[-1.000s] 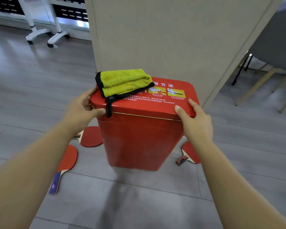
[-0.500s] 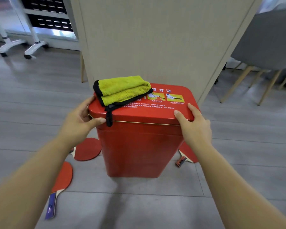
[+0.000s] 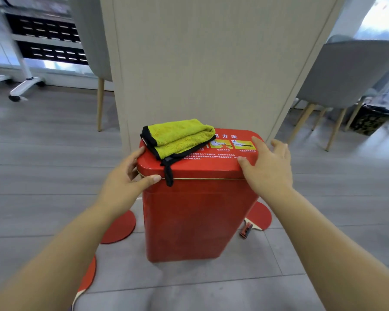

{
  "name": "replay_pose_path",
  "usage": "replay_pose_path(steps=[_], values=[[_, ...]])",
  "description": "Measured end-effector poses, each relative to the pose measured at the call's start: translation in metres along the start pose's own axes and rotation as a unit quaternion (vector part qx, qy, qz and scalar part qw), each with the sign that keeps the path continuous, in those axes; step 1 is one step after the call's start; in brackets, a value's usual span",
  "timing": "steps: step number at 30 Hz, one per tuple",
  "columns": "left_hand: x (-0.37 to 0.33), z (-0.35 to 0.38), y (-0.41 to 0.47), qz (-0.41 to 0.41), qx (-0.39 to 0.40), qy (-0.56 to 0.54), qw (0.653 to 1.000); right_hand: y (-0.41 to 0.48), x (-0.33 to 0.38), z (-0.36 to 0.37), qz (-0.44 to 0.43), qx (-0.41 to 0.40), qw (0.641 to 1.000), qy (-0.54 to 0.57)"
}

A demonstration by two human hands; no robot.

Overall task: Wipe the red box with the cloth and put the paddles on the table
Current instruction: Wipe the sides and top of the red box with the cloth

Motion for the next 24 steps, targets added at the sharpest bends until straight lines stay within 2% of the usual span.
replay_pose_path(steps=[2,4,9,12,14,18,24], values=[[0.001,0.000,0.001,0.000,0.009,-0.001,1.000,0.003,0.032,-0.005,-0.049,-0.025,0.998,0.009],[0.004,-0.002,0.002,-0.002,0.014,0.009,1.000,0.011,0.060,-0.003,-0.054,-0.018,0.997,0.049],[0.007,-0.006,0.004,-0.002,0.023,0.054,0.998,0.035,0.109,0.029,0.018,0.091,0.991,0.098],[0.013,-0.009,0.004,-0.003,0.031,0.074,0.997,0.045,0.113,0.050,0.070,0.115,0.988,0.070],[0.015,-0.011,0.005,-0.007,0.034,0.076,0.996,0.047,0.114,0.056,0.074,0.118,0.988,0.065],[0.014,-0.010,0.003,-0.007,0.035,0.069,0.997,0.048,0.106,0.051,0.055,0.134,0.974,0.175],[0.007,-0.006,-0.001,0.004,0.029,0.085,0.996,0.036,0.076,0.035,0.068,0.120,0.966,0.216]])
Point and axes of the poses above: each hand's wrist, its own y-axis towards the middle knuckle, its own z-axis out of the palm, x = y × z, the point moved 10 cm from there along y, towards the middle knuckle, and after that the axes turned 5 degrees about -y, right-handed, at the moved point
